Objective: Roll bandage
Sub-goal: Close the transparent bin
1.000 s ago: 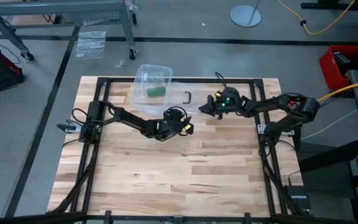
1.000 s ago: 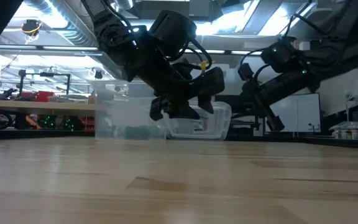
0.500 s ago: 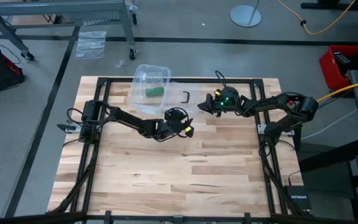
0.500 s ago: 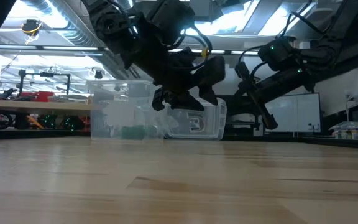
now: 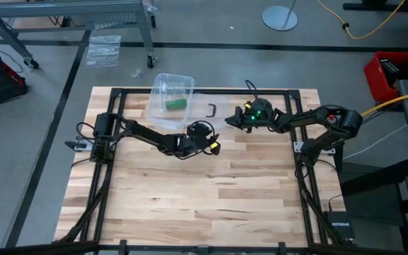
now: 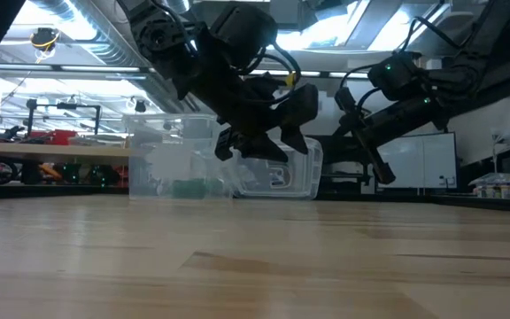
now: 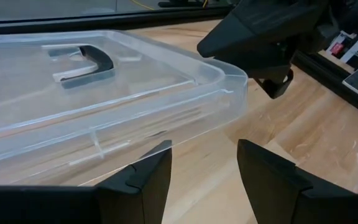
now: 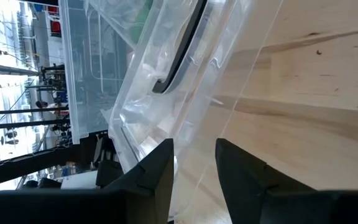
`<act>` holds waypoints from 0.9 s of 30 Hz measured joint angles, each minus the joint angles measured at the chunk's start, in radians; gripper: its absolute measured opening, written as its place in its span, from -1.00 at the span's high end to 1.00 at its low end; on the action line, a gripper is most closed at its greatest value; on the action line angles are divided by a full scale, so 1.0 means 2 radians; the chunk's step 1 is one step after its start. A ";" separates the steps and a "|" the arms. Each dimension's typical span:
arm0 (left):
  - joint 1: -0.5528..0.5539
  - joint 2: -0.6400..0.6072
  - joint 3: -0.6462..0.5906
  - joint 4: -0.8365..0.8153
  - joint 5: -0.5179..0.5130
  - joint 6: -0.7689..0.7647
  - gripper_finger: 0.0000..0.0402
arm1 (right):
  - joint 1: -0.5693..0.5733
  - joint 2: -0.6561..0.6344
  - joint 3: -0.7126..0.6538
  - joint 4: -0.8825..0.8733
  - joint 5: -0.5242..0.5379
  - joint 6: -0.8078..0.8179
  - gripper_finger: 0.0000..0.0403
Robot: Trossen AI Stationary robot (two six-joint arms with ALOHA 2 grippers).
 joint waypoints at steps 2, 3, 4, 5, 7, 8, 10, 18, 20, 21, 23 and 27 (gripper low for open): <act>0.000 0.000 0.000 0.000 0.000 -0.001 0.13 | 0.000 0.000 0.000 0.003 -0.001 0.000 0.39; 0.000 0.000 0.000 0.000 -0.001 -0.001 0.13 | 0.000 0.000 0.000 0.006 -0.002 0.000 0.39; 0.000 0.000 0.000 0.000 -0.001 -0.001 0.13 | 0.000 0.000 0.000 0.007 -0.003 0.000 0.39; 0.000 0.000 0.000 0.000 -0.001 -0.001 0.13 | 0.000 0.000 0.000 0.008 -0.005 0.003 0.39; 0.001 0.000 0.000 0.000 -0.001 -0.001 0.13 | 0.000 0.000 0.000 0.007 -0.009 0.016 0.39; 0.001 0.000 0.000 0.000 -0.001 -0.001 0.13 | 0.000 0.000 0.000 0.006 -0.009 0.020 0.39; 0.001 0.000 0.000 0.000 -0.001 -0.001 0.13 | 0.001 0.000 0.000 0.007 -0.011 0.026 0.39; 0.001 0.001 -0.001 -0.003 0.000 -0.001 0.13 | 0.033 0.000 -0.001 0.005 -0.001 0.055 0.39; 0.001 0.001 -0.001 -0.002 0.000 -0.001 0.13 | 0.034 0.000 -0.001 0.005 0.002 0.064 0.39; 0.001 0.001 -0.001 -0.002 0.000 -0.001 0.13 | 0.034 0.000 -0.001 0.005 0.002 0.069 0.39; 0.001 0.001 -0.001 -0.002 0.001 -0.001 0.13 | 0.036 0.004 -0.001 0.007 0.003 0.083 0.39; 0.000 0.001 -0.001 0.000 0.002 0.004 0.13 | 0.037 0.015 -0.001 0.015 0.007 0.117 0.39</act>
